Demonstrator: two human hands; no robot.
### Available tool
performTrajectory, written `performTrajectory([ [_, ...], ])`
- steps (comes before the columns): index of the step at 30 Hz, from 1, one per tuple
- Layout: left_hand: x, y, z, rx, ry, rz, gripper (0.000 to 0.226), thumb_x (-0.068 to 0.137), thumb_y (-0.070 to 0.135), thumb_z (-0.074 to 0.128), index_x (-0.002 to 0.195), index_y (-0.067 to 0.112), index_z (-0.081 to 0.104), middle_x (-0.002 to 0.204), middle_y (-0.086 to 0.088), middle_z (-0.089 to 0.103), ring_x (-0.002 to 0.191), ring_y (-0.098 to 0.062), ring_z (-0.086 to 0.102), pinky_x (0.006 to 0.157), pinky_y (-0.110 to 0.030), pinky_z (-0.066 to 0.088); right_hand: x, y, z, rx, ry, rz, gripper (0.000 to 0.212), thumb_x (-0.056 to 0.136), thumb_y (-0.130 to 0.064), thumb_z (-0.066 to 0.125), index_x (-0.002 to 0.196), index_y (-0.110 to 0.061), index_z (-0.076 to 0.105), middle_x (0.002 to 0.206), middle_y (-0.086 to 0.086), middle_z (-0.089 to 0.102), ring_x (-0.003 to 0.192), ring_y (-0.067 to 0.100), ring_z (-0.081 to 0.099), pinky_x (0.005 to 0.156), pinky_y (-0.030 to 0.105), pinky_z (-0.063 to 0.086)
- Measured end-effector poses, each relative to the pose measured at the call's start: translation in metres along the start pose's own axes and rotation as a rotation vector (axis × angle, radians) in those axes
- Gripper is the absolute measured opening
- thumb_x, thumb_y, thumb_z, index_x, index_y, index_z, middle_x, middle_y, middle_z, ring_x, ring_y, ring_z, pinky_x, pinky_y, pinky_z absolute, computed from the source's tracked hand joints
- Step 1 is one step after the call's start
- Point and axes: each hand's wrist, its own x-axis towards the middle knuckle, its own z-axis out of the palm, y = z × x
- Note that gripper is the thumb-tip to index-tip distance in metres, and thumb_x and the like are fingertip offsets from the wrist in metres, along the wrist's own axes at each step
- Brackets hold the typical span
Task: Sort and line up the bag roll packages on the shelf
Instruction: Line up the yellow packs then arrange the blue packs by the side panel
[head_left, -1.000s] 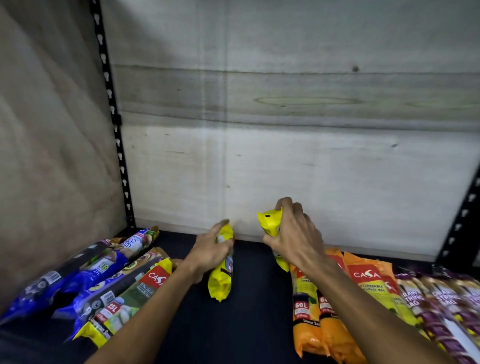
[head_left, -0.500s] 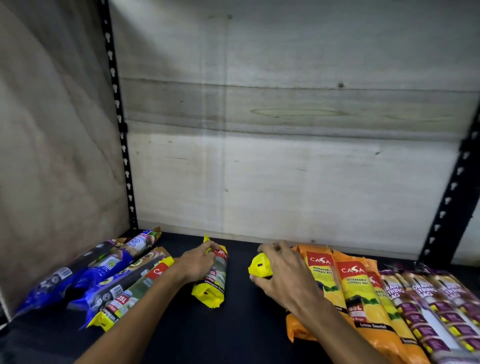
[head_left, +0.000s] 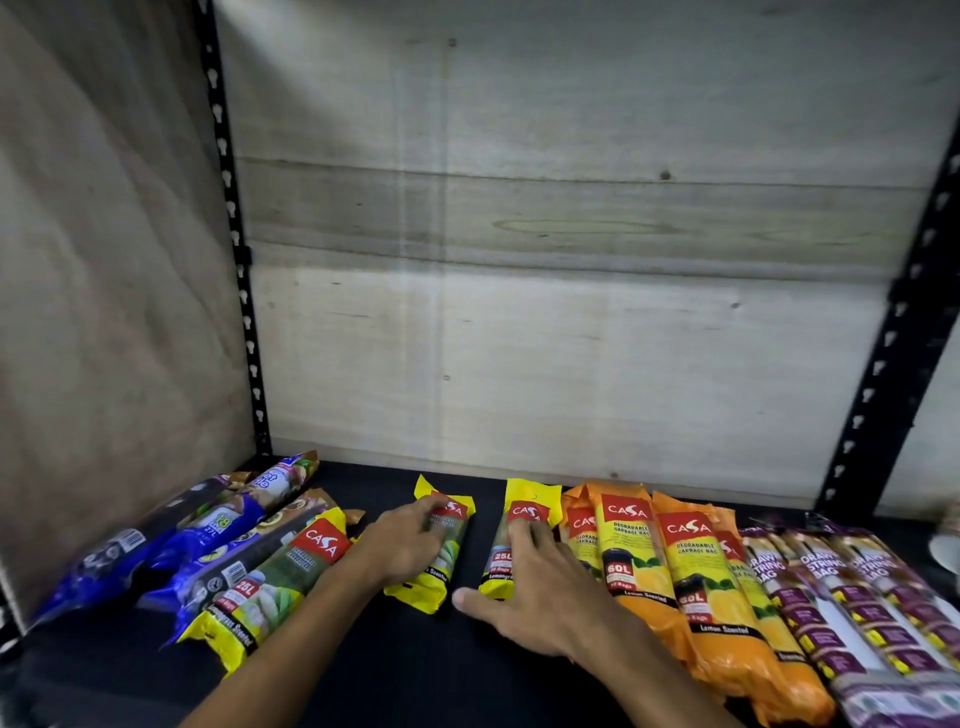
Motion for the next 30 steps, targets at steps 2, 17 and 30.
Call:
performTrajectory([
  [2, -0.002, -0.002, 0.006, -0.017, 0.016, 0.004, 0.046, 0.1, 0.039, 0.041, 0.146, 0.039, 0.036, 0.142, -0.007, 0.052, 0.124, -0.025, 0.053, 0.103, -0.035, 0.043, 0.001, -0.001, -0.002, -0.015, -0.004, -0.012, 0.085, 0.085, -0.069, 0.052, 0.152, -0.025, 0.022, 0.16, 0.006, 0.018, 0.145, 0.032, 0.026, 0.11, 0.046, 0.036],
  [17, 0.0, 0.022, 0.042, -0.099, -0.009, 0.078, 0.049, 0.098, 0.044, 0.033, 0.146, 0.035, 0.033, 0.129, -0.003, 0.062, 0.114, -0.022, 0.056, 0.1, -0.04, 0.046, -0.007, -0.003, -0.02, -0.133, -0.07, 0.03, 0.061, 0.085, -0.046, 0.066, 0.136, -0.016, 0.051, 0.135, 0.008, 0.046, 0.123, 0.028, 0.047, 0.095, 0.037, 0.047],
  [30, -0.016, 0.029, 0.035, 0.01, -0.048, 0.067, 0.054, 0.096, 0.056, 0.032, 0.148, 0.041, 0.03, 0.14, -0.001, 0.056, 0.127, -0.026, 0.05, 0.106, -0.045, 0.041, -0.012, -0.008, -0.032, -0.208, -0.174, 0.087, 0.059, 0.088, -0.051, 0.061, 0.138, -0.022, 0.051, 0.141, 0.008, 0.042, 0.129, 0.029, 0.043, 0.1, 0.039, 0.043],
])
